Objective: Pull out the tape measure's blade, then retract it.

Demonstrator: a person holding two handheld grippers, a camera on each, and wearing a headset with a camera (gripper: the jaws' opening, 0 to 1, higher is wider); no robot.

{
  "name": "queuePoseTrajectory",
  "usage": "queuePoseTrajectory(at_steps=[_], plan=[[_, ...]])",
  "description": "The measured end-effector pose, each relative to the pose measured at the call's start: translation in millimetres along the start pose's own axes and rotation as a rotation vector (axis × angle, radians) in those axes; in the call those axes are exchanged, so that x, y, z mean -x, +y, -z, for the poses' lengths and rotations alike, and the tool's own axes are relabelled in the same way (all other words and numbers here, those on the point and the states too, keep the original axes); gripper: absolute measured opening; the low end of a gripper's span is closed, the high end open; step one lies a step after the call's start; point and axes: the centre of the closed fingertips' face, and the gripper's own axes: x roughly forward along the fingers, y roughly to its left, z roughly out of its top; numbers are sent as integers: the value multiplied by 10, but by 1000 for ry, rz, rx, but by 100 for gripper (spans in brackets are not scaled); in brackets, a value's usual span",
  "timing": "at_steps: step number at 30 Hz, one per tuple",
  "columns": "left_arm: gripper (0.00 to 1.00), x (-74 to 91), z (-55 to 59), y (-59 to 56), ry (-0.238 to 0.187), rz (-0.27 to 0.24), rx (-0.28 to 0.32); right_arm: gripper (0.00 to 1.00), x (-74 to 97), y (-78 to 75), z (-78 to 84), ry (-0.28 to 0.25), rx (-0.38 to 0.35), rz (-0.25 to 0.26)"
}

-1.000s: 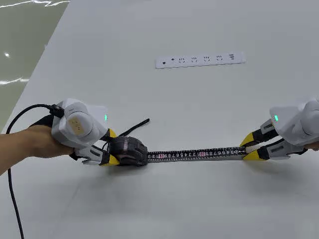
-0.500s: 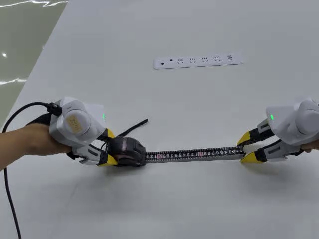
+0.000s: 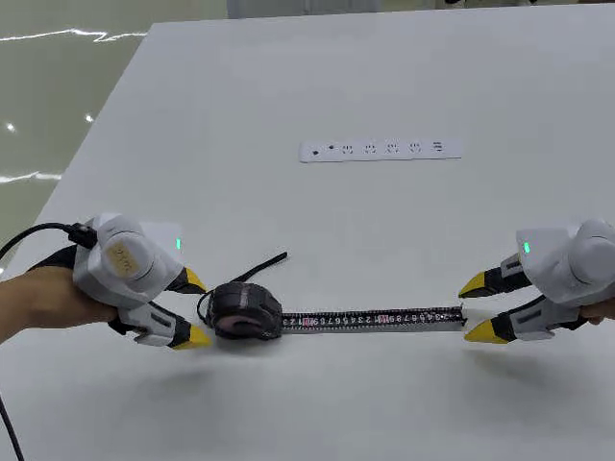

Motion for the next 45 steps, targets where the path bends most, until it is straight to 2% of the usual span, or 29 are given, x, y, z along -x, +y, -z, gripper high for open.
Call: queuePoseTrajectory(at_steps=[2, 3, 4, 13, 18, 22, 26, 28, 30, 34, 37, 38, 41, 45], plan=[[38, 72, -26, -68, -3, -6, 11, 34, 63, 39, -27, 3, -9, 14], [39, 64, 52, -25, -11, -9, 27, 35, 89, 56, -24, 3, -20, 19], [40, 73, 74, -21, -19, -12, 38, 36, 114, 83, -31, 7, -25, 21], [49, 261, 52, -254, -66, -37, 107, 45, 257, 200, 34, 12, -88, 62], [53, 321, 109, -307, -104, -64, 161, 51, 336, 278, 37, 5, -155, 98], [57, 385, 45, -423, -129, -82, 199, 57, 403, 333, 26, -1, -192, 128], [60, 417, 40, -487, -166, -96, 243, 60, 454, 380, -7, -22, -243, 161], [60, 428, 75, -487, -180, -108, 255, 62, 475, 422, -35, -28, -250, 173], [60, 468, 15, -572, -188, -111, 265, 63, 490, 461, -60, -36, -260, 180], [63, 487, 92, -575, -208, -139, 305, 65, 514, 501, -66, -55, -295, 204], [66, 554, 29, -640, -231, -171, 340, 68, 552, 596, -143, -64, -312, 213], [66, 580, 5, -657, -241, -190, 356, 69, 548, 588, -119, -70, -323, 220], [68, 597, 28, -651, -264, -215, 381, 70, 577, 609, -133, -88, -341, 241], [69, 618, 5, -722, -265, -227, 402, 73, 622, 678, -176, -100, -366, 264]])
